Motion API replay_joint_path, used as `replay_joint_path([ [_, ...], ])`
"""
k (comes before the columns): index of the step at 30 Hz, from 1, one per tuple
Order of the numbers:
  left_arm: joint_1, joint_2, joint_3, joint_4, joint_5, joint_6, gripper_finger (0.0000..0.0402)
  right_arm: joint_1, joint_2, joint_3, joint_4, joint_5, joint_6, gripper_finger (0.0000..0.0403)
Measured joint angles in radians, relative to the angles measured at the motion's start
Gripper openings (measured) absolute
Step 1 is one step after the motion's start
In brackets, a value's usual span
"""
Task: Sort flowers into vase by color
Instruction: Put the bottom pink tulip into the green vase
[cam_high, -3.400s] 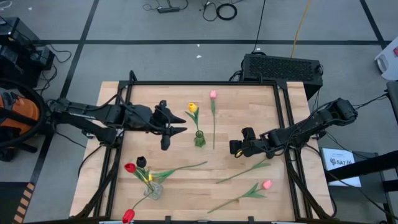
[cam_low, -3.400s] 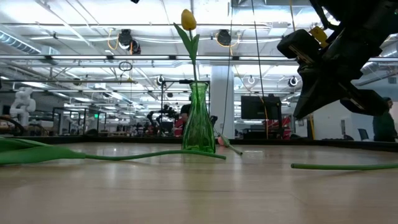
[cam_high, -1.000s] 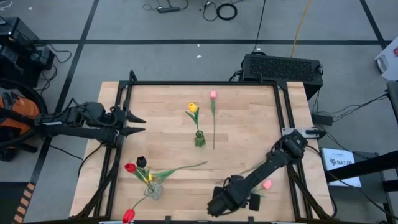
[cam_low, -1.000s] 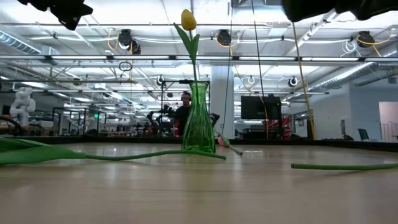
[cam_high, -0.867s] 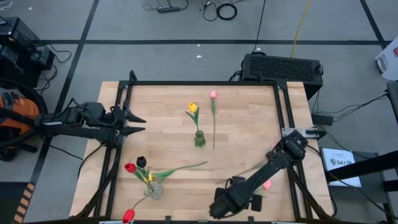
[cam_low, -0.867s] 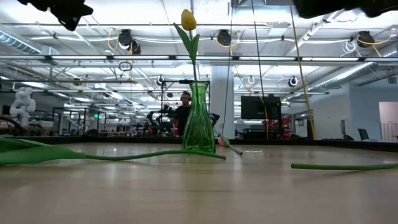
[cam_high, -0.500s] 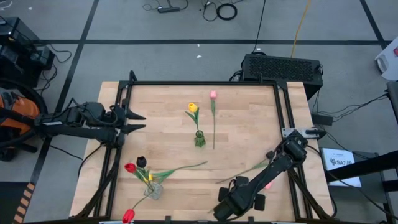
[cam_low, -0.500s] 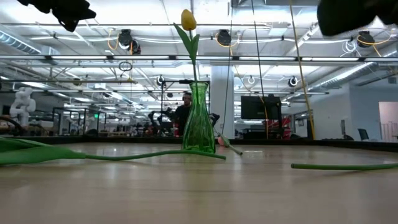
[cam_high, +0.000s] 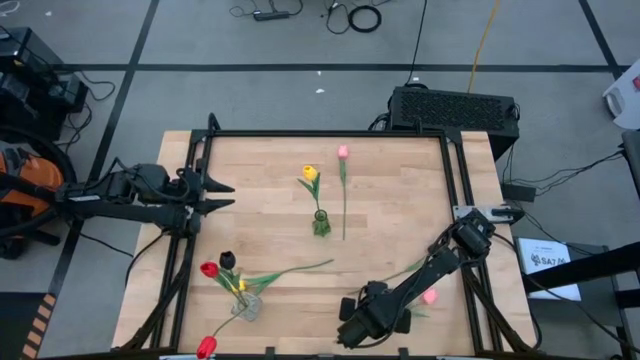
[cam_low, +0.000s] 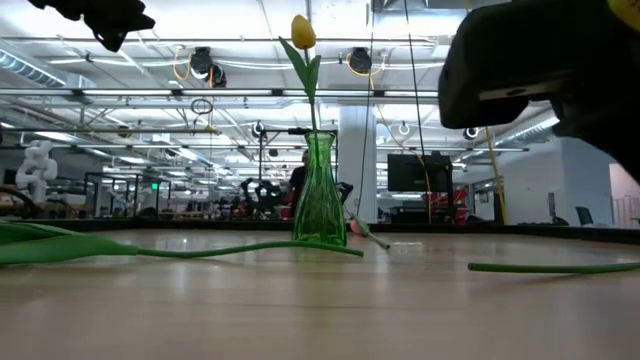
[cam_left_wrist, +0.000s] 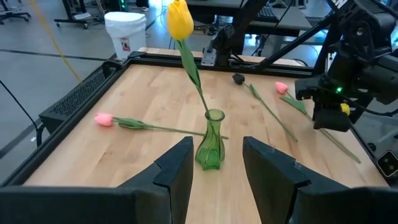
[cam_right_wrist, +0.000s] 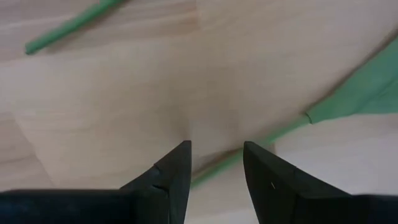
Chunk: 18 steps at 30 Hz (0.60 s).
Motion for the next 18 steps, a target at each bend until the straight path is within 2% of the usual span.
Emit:
replay_joint_path([
  [8, 0.000, 0.000, 0.000, 0.001, 0.000, 0.000, 0.0145, 0.002, 0.015, 0.000, 0.067, -0.055, -0.006, 0.0137],
  [18, 0.000, 0.002, 0.000, 0.000, 0.000, -0.001, 0.0145, 0.003, 0.084, 0.006, 0.149, -0.061, -0.040, 0.0133],
])
